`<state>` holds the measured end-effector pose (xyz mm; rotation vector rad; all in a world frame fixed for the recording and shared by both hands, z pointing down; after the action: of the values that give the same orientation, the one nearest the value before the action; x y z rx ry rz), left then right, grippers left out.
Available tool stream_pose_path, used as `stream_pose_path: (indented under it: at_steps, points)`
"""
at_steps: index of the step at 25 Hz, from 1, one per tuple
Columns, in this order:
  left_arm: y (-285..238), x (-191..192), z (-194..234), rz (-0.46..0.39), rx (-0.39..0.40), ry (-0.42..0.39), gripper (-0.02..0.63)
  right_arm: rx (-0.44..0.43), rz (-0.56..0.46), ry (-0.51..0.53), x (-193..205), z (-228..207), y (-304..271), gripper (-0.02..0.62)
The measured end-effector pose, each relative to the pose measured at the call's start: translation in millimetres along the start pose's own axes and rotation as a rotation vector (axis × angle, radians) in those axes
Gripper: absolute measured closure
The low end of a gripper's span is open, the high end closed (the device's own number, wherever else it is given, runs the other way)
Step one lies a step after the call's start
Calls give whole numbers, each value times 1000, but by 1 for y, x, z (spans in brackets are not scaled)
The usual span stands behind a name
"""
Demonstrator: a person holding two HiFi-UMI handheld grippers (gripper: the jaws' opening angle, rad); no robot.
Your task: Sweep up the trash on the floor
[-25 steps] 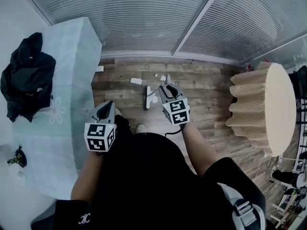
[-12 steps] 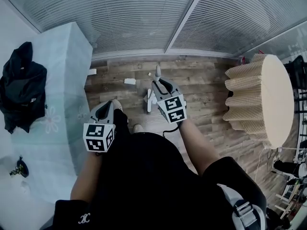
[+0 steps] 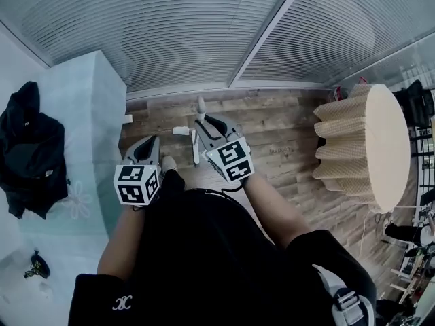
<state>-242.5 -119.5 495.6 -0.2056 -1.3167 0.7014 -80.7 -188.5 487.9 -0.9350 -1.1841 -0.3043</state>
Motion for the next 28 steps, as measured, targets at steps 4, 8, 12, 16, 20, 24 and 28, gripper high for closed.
stream_pose_path:
  at_steps: [4, 8, 12, 16, 20, 24, 28]
  points:
    - [-17, -17, 26, 10, 15, 13, 611, -4, 12, -12, -12, 6, -34, 495]
    - [-28, -29, 52, 14, 25, 17, 611, 35, 35, -15, -10, 10, -67, 495]
    - [-39, -38, 81, 25, 32, 26, 611, 130, 115, -98, 16, 0, -95, 495]
    - [-56, -48, 104, 43, 70, 18, 611, 196, 173, -151, 40, -12, -104, 495]
    - [-87, -52, 110, 83, 145, -15, 611, 292, 200, -179, 53, -34, -91, 494]
    - [-117, -58, 91, 133, 244, -50, 611, 399, 243, -249, 66, -56, -63, 491]
    - [-138, -61, 67, 158, 346, -94, 611, 479, 274, -280, 75, -64, -37, 489]
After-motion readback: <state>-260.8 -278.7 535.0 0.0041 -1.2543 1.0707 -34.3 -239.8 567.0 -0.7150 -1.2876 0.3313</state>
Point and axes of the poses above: the fingertips, and each gripper's own axes: y backward along the fingers, z to its left, x out of its underside, the point moved 5 cm from there along y, backward along the fingers, and after that the axes turned 3 degrees about x, right-handed, at the moved point
